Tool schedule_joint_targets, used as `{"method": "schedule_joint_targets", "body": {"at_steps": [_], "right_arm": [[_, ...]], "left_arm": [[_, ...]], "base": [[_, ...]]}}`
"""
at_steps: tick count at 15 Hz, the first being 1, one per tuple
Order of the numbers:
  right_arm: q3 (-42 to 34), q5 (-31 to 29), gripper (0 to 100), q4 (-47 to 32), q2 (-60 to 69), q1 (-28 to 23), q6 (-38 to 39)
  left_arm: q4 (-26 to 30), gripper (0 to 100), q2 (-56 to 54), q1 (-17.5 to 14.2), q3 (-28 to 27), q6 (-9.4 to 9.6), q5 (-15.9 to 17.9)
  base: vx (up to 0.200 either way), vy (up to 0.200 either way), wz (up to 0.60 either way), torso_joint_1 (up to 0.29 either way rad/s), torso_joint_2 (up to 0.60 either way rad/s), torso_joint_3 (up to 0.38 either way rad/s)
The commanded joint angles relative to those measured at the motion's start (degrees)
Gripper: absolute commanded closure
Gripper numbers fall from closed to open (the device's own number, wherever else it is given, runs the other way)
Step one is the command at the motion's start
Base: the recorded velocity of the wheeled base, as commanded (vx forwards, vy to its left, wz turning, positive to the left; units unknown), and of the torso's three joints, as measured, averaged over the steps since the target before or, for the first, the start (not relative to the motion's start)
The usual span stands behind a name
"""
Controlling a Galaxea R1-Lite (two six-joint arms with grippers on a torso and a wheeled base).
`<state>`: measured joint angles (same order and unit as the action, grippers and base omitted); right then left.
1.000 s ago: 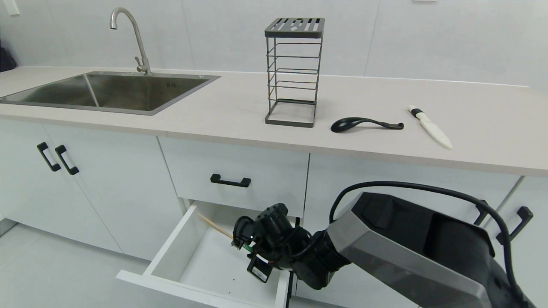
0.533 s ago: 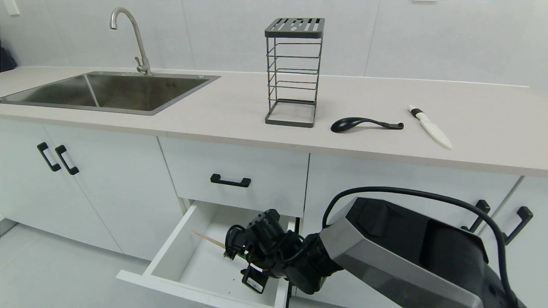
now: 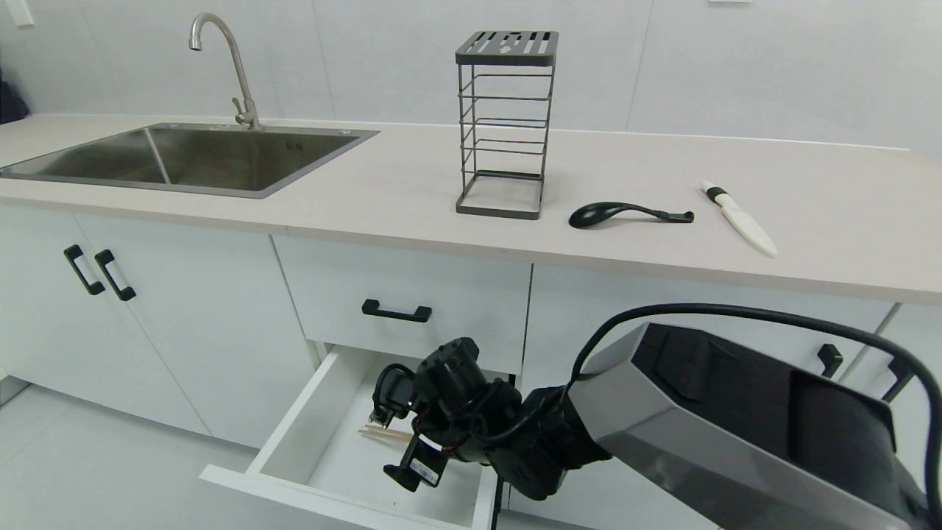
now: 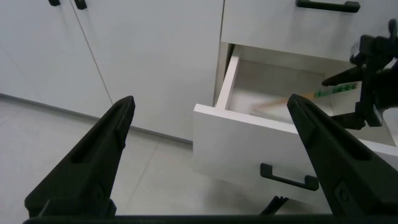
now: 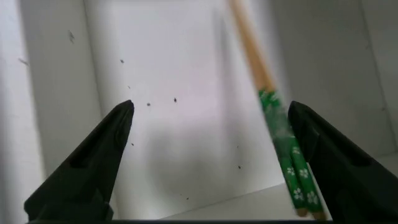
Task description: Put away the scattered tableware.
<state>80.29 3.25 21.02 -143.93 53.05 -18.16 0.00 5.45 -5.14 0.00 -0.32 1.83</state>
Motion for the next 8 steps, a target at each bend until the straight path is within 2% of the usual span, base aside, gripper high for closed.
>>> {"method": "schedule_joint_targets", "body": {"at_steps": [1, 5, 8], "right_arm": [[-3.12, 0.0, 0, 0.08, 2.78, 0.03, -0.03], [-2.68, 0.0, 0, 1.22, 1.99, 0.03, -0.38], [-5.05, -0.35, 0, 1.75, 6.82, 1.09, -4.07]], "left_arm": [[0.0, 0, 0.09, -0.04, 0.0, -0.03, 0.02], [0.0, 0, 0.09, -0.04, 0.0, -0.03, 0.02], [0.0, 0, 0.09, -0.04, 0.0, -0.03, 0.02]], "base": [[0.0, 0.0, 0.0, 0.0, 0.0, 0.0], [0.0, 0.0, 0.0, 0.0, 0.0, 0.0], [0.0, 0.0, 0.0, 0.0, 0.0, 0.0]]}}
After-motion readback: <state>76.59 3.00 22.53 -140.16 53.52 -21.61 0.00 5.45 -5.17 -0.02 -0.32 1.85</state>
